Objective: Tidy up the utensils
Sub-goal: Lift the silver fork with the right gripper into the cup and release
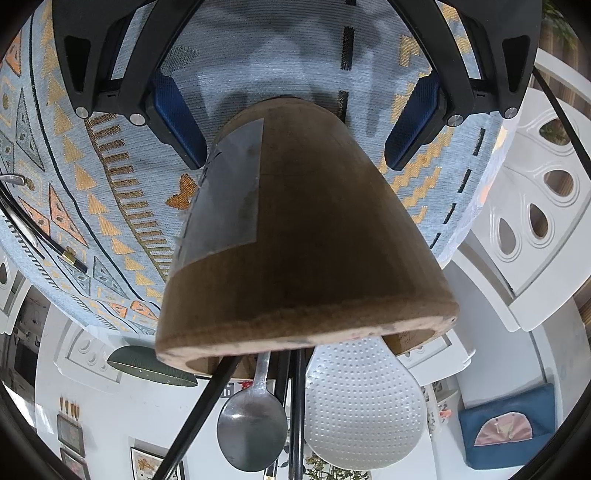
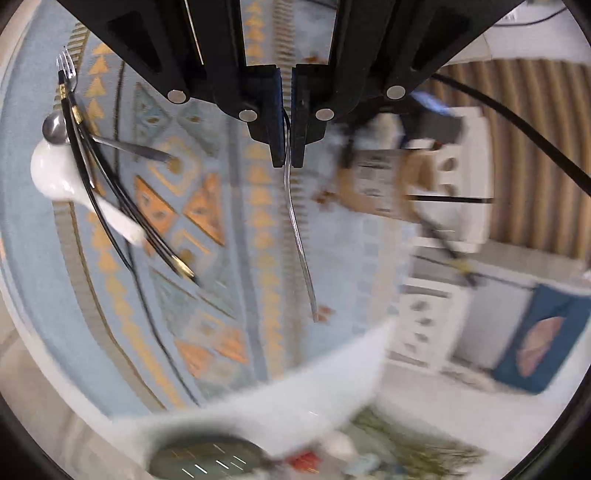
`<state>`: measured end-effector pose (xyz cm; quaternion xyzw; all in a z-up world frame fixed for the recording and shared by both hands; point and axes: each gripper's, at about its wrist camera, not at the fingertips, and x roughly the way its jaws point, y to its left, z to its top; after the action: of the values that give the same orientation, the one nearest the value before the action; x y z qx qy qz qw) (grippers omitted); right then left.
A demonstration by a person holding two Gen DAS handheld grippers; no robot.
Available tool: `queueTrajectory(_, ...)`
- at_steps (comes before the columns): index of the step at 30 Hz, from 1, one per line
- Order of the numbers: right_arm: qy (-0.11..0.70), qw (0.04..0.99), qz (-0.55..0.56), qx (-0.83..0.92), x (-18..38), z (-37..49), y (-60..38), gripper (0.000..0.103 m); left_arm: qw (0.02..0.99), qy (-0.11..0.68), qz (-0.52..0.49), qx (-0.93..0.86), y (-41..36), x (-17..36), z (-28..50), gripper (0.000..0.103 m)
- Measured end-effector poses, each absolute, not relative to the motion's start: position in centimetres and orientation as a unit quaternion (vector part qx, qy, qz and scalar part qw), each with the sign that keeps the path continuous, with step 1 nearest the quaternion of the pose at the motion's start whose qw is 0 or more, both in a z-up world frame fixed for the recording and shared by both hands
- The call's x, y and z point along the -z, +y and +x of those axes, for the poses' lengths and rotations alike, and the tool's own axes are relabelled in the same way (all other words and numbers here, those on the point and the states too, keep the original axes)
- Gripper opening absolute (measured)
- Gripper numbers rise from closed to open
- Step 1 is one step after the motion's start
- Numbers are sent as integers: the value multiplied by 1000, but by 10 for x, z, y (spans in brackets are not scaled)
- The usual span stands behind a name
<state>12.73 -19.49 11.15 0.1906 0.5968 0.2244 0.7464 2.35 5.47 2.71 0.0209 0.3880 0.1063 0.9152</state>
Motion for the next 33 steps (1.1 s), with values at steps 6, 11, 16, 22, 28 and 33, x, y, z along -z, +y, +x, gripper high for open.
queueTrajectory(6, 553, 747, 168, -329, -195, 102, -154, 3, 915, 388, 20, -106, 55, -27, 24, 97)
queueTrajectory(11, 603, 639, 254, -405, -193, 91, -121, 3, 915, 388, 21, -106, 55, -27, 23, 97)
queueTrajectory(16, 676, 513, 343, -404, -156, 78, -70, 3, 916, 387, 20, -106, 55, -28, 23, 97)
queueTrajectory(22, 714, 455, 418, -329, -121, 79, -55, 3, 916, 387, 20, -104, 56, -29, 23, 97)
queueTrajectory(28, 713, 425, 499, -248, -109, 87, -76, 3, 916, 387, 22, -102, 54, -28, 23, 97)
queueTrajectory(33, 716, 381, 554, -186, -85, 87, -87, 3, 916, 387, 22, -102, 53, -28, 23, 97)
